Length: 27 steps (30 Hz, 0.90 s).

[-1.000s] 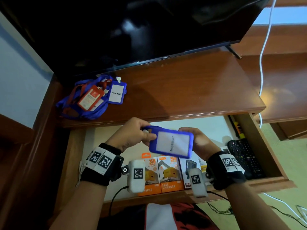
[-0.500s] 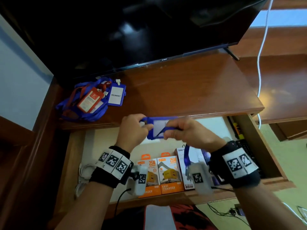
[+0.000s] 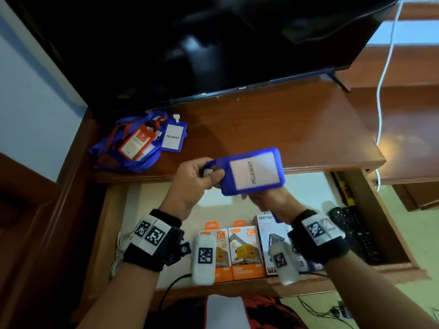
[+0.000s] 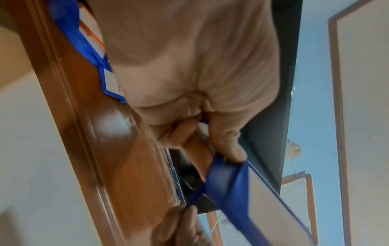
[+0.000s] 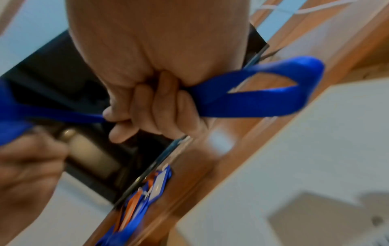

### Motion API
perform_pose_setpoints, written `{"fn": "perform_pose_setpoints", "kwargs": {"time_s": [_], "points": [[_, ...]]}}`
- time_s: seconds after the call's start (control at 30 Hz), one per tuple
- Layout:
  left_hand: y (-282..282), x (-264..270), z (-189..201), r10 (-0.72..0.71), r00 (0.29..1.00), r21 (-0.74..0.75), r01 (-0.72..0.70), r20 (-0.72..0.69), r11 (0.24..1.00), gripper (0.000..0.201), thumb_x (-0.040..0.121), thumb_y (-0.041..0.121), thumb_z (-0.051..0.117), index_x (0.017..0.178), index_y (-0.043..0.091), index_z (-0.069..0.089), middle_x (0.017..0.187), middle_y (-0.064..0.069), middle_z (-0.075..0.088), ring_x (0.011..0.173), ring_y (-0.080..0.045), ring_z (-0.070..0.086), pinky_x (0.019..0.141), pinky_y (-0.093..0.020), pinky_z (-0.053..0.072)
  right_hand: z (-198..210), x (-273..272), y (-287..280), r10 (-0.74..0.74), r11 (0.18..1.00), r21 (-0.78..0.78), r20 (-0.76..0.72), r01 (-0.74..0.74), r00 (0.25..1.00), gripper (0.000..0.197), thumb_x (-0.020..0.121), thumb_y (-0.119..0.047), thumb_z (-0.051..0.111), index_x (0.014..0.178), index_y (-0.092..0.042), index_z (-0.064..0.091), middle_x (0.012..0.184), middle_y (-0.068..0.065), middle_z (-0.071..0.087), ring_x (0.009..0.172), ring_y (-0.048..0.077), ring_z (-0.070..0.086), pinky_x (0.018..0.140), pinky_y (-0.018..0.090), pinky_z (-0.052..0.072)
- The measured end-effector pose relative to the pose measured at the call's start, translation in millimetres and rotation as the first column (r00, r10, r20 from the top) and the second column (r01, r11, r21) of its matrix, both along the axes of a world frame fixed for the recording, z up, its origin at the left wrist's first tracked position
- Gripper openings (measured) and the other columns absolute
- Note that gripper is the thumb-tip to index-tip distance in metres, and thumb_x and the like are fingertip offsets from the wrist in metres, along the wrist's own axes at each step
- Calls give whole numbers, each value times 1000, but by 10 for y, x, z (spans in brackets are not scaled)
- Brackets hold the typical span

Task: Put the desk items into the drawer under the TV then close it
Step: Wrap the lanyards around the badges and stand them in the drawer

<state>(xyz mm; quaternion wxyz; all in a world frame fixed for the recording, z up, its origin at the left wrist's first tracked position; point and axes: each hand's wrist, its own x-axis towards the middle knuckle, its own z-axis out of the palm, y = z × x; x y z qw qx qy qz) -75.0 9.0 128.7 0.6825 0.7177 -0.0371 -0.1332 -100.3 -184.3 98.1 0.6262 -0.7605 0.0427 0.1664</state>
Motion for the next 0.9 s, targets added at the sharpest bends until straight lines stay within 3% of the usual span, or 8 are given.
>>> {"fn": "perform_pose_setpoints", "kwargs": {"time_s": [0.1,0.17,0.23,0.4,0.53,0.67,0.77,0.9], "points": [[39,56,-92,246,968,113,-250,47,962,10,85,8,67,79,15,62,71,-7,61,63,-11,59,59,-21,47,-123,-76,242,80,994,-73,4,-79,997,32,97,-13,46,69,-10,59,44,-11,36,42,8,31,45,17,27],[98,78,-167,363,928,191,-373,85,908,6,85,13,67,80,10,63,78,-17,65,73,-31,65,67,-35,54,-96,-129,377,160,975,-158,18,-155,987,31,97,-14,45,69,-13,58,50,-9,41,48,13,35,51,24,31],[161,77,-219,396,906,324,-423,150,846,12,84,18,68,82,7,63,79,-13,66,77,-32,63,71,-42,52,-9,-179,470,312,918,-267,25,-294,950,25,96,-14,46,74,-11,58,58,-7,44,52,12,39,54,24,33],[208,-82,-205,113,982,573,-180,151,800,6,84,14,67,87,17,63,80,1,61,76,-12,54,58,-12,37,301,-90,429,545,743,-507,79,-437,835,22,95,-15,51,84,-1,64,63,-9,46,56,4,42,53,18,31],[214,-215,-156,-185,982,602,122,44,789,18,81,5,65,84,22,67,82,4,65,75,-8,57,64,-18,39,498,61,297,584,737,-499,131,-456,801,18,89,-14,61,73,-12,69,62,-8,57,55,0,48,55,14,35],[317,-278,-126,-314,946,393,318,-76,863,19,79,2,65,79,21,67,75,-4,60,73,-17,53,68,-26,41,463,117,216,472,867,-255,145,-428,870,17,87,-6,63,71,-4,69,54,6,52,46,4,38,48,15,31],[434,-342,-158,-152,986,158,160,-67,974,16,81,-1,63,82,15,64,77,-14,49,73,-19,44,66,-24,40,338,88,281,287,955,44,100,-292,953,24,90,-2,57,67,-5,64,50,6,37,43,10,30,43,20,25],[483,-409,-226,34,998,-59,-38,-61,998,9,77,7,62,86,8,64,88,-18,55,83,-27,49,73,-32,47,222,17,515,241,954,177,17,-240,970,22,91,-5,54,70,-4,61,56,4,55,46,9,49,44,17,38]]}}
